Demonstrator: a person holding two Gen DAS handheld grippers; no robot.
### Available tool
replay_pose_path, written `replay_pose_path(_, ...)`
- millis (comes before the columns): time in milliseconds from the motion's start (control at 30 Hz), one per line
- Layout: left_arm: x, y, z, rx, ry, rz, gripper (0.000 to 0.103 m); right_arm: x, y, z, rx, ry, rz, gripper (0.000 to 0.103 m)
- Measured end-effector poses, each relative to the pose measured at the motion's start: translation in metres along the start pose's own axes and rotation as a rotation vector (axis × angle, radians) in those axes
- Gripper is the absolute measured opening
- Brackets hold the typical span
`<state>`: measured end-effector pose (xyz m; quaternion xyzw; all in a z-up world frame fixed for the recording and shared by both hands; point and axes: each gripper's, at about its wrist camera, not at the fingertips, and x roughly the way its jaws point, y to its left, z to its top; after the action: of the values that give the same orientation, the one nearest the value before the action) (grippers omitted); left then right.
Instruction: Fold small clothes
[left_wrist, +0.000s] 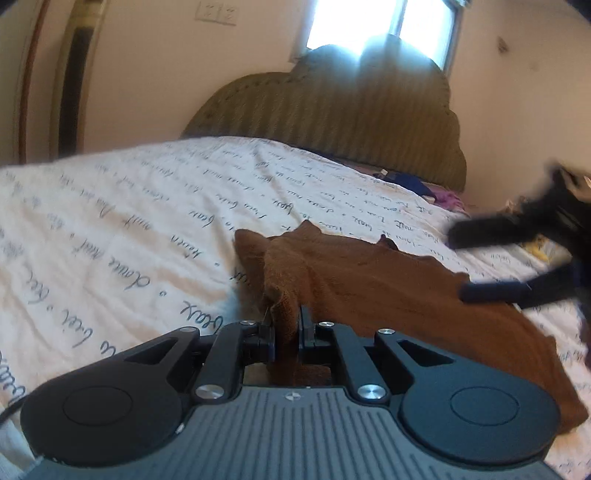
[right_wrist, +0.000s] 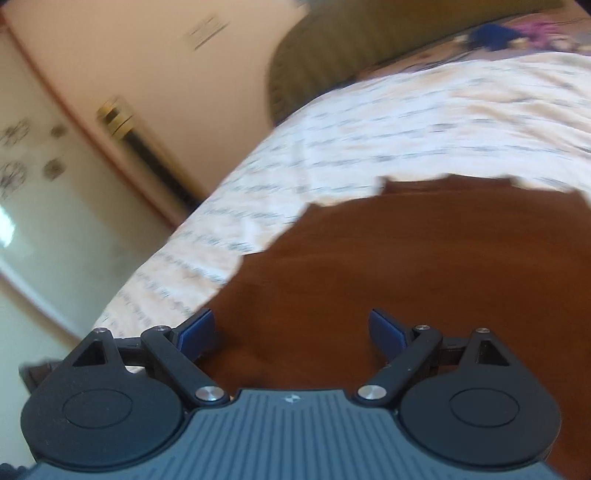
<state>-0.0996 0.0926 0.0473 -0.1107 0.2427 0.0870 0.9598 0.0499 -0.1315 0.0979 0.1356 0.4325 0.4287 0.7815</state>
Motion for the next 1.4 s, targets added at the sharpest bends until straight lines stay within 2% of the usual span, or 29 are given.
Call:
replay_pose_path(67,0.000,-0.008,-0.004,0.057,-0.004,0.000,0.009,0.040,0.019,0.024,-0.019,0.081,0.026,0.091)
replay_pose_path(167,0.005,-0.014,-0.007,0.078,0.013,-0.001,0.009,0.098,0.043,0.045,-0.058,0.222,0.033,0.091)
replay_pose_path(300,0.007,-0.012,-0.006,0.076,0.017,-0.003,0.009,0.163,0.073,0.047,-0.186,0.384,-0.113,0.091)
replay_pose_path(367,0.009,-0.009,-0.006,0.060,0.024,-0.004,0.009,0.181,0.086,0.034,-0.314,0.425,-0.208,0.092)
replay_pose_path(433,0.013,0.000,-0.004,-0.009,0.065,0.012,0.012,0.190,0.095,0.026,-0.408,0.433,-0.258,0.091)
replay_pose_path(500,0.020,0.022,-0.003,-0.177,0.150,0.020,0.036,0.194,0.097,0.023,-0.452,0.437,-0.289,0.090)
replay_pose_path(567,0.020,0.044,-0.008,-0.350,0.168,-0.045,0.041,0.193,0.097,0.021,-0.480,0.437,-0.304,0.085)
replay_pose_path(600,0.020,0.046,-0.008,-0.370,0.174,-0.063,0.047,0.192,0.095,0.021,-0.488,0.428,-0.309,0.082)
replay_pose_path(633,0.020,0.046,-0.006,-0.369,0.181,-0.077,0.053,0.190,0.094,0.021,-0.497,0.412,-0.322,0.070)
replay_pose_path(667,0.021,0.044,-0.004,-0.371,0.185,-0.099,0.064,0.189,0.092,0.023,-0.508,0.395,-0.334,0.053)
replay_pose_path(700,0.023,0.043,-0.003,-0.372,0.184,-0.105,0.062,0.186,0.088,0.026,-0.496,0.387,-0.325,0.047)
replay_pose_path(733,0.025,0.040,-0.001,-0.368,0.182,-0.094,0.054,0.181,0.084,0.031,-0.473,0.377,-0.307,0.035)
replay_pose_path(767,0.030,0.038,0.000,-0.357,0.185,-0.088,0.026,0.178,0.079,0.037,-0.440,0.369,-0.292,0.025)
replay_pose_path(800,0.035,0.037,0.001,-0.347,0.204,-0.082,0.009,0.173,0.074,0.041,-0.406,0.364,-0.269,0.024)
replay_pose_path(867,0.039,0.032,0.005,-0.352,0.214,-0.069,0.007,0.160,0.062,0.048,-0.326,0.334,-0.206,0.018)
replay_pose_path(967,0.026,0.003,0.018,-0.238,0.134,-0.093,0.006,0.127,0.043,0.054,-0.219,0.246,-0.105,0.016)
replay_pose_path(1033,0.017,-0.022,0.024,-0.143,0.083,-0.140,0.006,0.095,0.025,0.054,-0.151,0.168,-0.041,0.016)
replay_pose_path(1100,0.010,-0.054,0.026,-0.041,0.040,-0.191,0.006,0.054,0.007,0.049,-0.102,0.075,-0.021,0.016)
replay_pose_path(1233,0.003,-0.117,0.016,0.116,0.024,-0.346,0.006,-0.047,-0.050,0.017,0.021,-0.126,0.004,0.016)
replay_pose_path(1333,0.011,-0.166,-0.010,0.243,0.082,-0.453,0.006,-0.107,-0.115,-0.019,0.170,-0.229,-0.035,0.016)
replay_pose_path(1400,0.024,-0.190,-0.027,0.313,0.167,-0.461,0.006,-0.124,-0.159,-0.045,0.265,-0.227,-0.064,0.018)
